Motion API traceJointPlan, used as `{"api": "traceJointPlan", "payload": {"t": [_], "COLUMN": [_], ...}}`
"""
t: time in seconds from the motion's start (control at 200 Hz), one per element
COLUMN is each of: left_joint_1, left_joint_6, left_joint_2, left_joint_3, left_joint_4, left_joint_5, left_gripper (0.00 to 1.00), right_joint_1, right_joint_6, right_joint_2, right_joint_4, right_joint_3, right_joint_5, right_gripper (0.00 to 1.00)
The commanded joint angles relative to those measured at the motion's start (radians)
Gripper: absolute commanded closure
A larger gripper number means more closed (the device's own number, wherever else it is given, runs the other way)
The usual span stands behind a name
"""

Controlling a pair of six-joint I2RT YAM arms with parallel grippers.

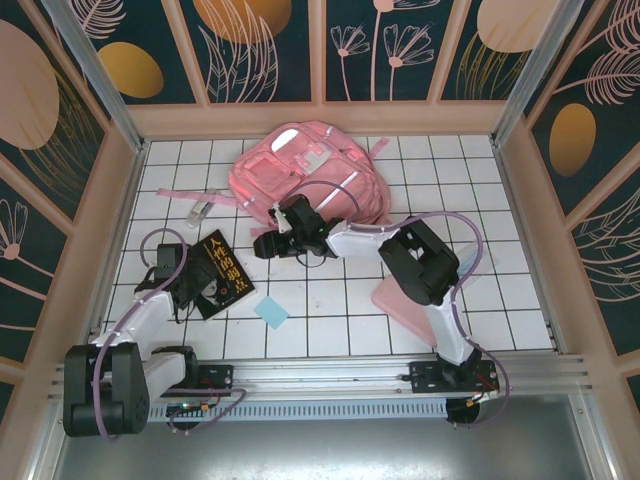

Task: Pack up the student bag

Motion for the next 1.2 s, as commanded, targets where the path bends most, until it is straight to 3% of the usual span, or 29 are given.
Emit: {"api": "traceJointPlan", "payload": {"t": [0.0, 0.295, 0.44, 0.575, 0.655, 1.0, 1.196], "left_joint_1": [-0.018, -0.044, -0.091, -0.107, -0.107, -0.107, -0.107], "left_joint_6": [-0.01, -0.044, -0.033, -0.027, -0.017, -0.012, -0.002], "left_joint_2": [0.067, 0.076, 0.106, 0.145, 0.138, 0.176, 0.21], "left_joint_3": [-0.069, -0.084, -0.056, -0.038, -0.026, 0.022, 0.053], "left_joint_4": [0.344, 0.499, 0.508, 0.484, 0.453, 0.271, 0.213], "left_joint_5": [0.36, 0.502, 0.516, 0.514, 0.494, 0.307, 0.26], "left_gripper": [0.25, 0.29, 0.27, 0.27, 0.27, 0.24, 0.24], "right_joint_1": [0.005, 0.034, 0.036, 0.034, 0.029, 0.003, -0.006], "right_joint_6": [-0.034, -0.037, -0.03, -0.014, -0.004, 0.022, 0.049], "right_joint_2": [0.046, 0.138, 0.164, 0.172, 0.165, 0.001, -0.03], "right_joint_4": [-0.033, -0.083, -0.104, -0.114, -0.117, -0.098, -0.088], "right_joint_3": [0.06, 0.18, 0.205, 0.206, 0.2, 0.096, 0.08], "right_joint_5": [0.007, -0.007, 0.001, 0.019, 0.01, -0.052, -0.093], "right_gripper": [0.42, 0.47, 0.49, 0.57, 0.63, 0.64, 0.58]}}
